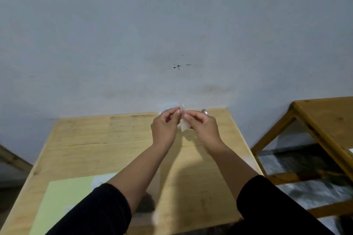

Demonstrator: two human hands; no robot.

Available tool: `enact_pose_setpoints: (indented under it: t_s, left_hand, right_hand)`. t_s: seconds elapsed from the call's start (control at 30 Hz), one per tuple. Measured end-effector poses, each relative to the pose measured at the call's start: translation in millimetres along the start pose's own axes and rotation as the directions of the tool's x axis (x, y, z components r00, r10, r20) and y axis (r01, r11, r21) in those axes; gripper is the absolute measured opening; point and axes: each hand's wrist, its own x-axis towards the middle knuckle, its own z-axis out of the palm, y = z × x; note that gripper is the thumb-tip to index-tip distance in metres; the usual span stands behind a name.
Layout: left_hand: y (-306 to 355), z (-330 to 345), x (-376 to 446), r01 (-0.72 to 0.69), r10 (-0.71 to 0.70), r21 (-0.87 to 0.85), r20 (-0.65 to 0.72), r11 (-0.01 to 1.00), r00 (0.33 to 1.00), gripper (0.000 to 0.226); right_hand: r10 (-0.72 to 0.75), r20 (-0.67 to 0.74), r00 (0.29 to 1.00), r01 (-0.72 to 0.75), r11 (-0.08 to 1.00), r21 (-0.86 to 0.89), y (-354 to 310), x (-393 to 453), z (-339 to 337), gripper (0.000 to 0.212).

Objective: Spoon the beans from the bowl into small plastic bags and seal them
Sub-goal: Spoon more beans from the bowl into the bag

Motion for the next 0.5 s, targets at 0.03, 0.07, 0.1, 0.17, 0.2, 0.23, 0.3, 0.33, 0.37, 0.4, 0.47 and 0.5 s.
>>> enact_pose_setpoints:
  t_s: [0.03, 0.07, 0.1, 0.17, 0.2, 0.23, 0.3, 0.33, 0.37, 0.4, 0.47, 0.5]
  left_hand:
    - [2.3, -6.5, -0.3, 0.012, -0.012, -0.017, -0.002, 1.000, 1.000, 0.013]
    - [4.6, -14.3, -0.3, 0.027, -0.028, -0.031, -0.007, 0.999, 1.000, 0.018]
    - [6.8, -21.2, 0.1, 0.040, -0.041, -0.034, -0.014, 0.999, 0.999, 0.022]
    - [6.3, -35.2, 1.4, 0.053, -0.053, -0.002, -0.019, 0.999, 0.998, 0.026]
    - [4.9, -41.6, 2.3, 0.056, -0.056, 0.008, -0.012, 0.998, 0.998, 0.024]
    - [3.2, -47.8, 2.7, 0.057, -0.057, 0.004, -0.002, 0.998, 0.998, 0.021]
    - [0.7, -57.9, 3.1, 0.060, -0.060, 0.003, 0.003, 0.998, 0.998, 0.017]
    - [-0.2, -62.0, 3.7, 0.058, -0.058, 0.014, -0.003, 0.998, 0.998, 0.016]
    - [-0.7, -65.6, 4.5, 0.055, -0.054, 0.027, -0.008, 0.998, 0.998, 0.014]
    - [-1.0, -68.7, 5.6, 0.051, -0.050, 0.042, -0.011, 0.998, 0.999, 0.012]
    - [-2.5, -74.7, 8.4, 0.042, -0.042, 0.079, -0.008, 0.996, 0.999, 0.008]
    - [-3.3, -77.8, 9.8, 0.035, -0.035, 0.094, -0.002, 0.995, 0.999, 0.007]
  right_hand:
    - [-0.007, 0.011, 1.000, 0.007, 1.000, -0.027, -0.7, -1.6, 5.7, 0.015]
    - [-0.010, 0.020, 1.000, 0.011, 0.999, -0.036, -1.9, -3.2, 12.8, 0.014]
    - [-0.011, 0.021, 1.000, 0.012, 0.999, -0.044, -3.2, -4.5, 19.7, 0.014]
    - [-0.019, 0.010, 1.000, 0.020, 0.996, -0.085, -5.3, -7.7, 32.5, 0.011]
    - [-0.021, 0.001, 1.000, 0.021, 0.994, -0.111, -5.5, -8.5, 39.0, 0.009]
    - [-0.019, -0.013, 1.000, 0.017, 0.989, -0.147, -5.4, -9.3, 44.6, 0.007]
    - [-0.033, -0.035, 0.999, 0.025, 0.977, -0.213, -4.5, -10.4, 56.1, 0.008]
    - [-0.048, -0.043, 0.998, 0.036, 0.971, -0.238, -3.3, -10.8, 61.6, 0.008]
    - [-0.066, -0.052, 0.996, 0.050, 0.963, -0.265, -1.9, -11.3, 66.6, 0.008]
    - [-0.088, -0.061, 0.994, 0.067, 0.956, -0.285, -1.0, -11.9, 71.4, 0.006]
    - [-0.147, -0.065, 0.987, 0.119, 0.942, -0.315, -0.6, -13.6, 79.8, 0.004]
    - [-0.178, -0.050, 0.983, 0.152, 0.932, -0.328, -0.4, -14.2, 83.1, 0.007]
